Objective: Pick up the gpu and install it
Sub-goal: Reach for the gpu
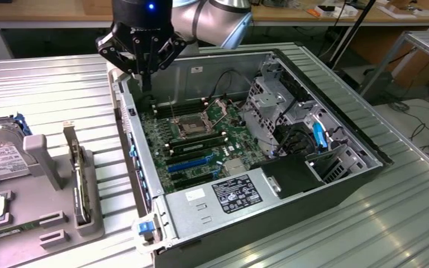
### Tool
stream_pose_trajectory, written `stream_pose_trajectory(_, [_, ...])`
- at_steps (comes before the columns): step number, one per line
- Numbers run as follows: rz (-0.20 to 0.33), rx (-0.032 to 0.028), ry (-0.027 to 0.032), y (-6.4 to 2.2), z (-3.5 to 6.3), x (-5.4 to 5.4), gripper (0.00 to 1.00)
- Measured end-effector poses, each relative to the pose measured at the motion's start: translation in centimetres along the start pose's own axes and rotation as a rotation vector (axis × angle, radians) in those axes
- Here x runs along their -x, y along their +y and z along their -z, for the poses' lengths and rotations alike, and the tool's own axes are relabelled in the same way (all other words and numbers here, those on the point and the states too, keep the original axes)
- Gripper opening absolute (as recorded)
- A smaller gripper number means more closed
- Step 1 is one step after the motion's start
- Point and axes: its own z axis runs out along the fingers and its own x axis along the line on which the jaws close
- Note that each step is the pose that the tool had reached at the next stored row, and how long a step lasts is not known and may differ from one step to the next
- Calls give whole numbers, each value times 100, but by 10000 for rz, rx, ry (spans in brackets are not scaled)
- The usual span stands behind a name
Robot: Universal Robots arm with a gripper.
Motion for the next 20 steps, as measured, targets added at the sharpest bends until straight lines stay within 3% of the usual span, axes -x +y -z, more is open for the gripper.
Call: stream_pose_trajectory(20, [-1, 0, 0, 21, 5, -358, 11])
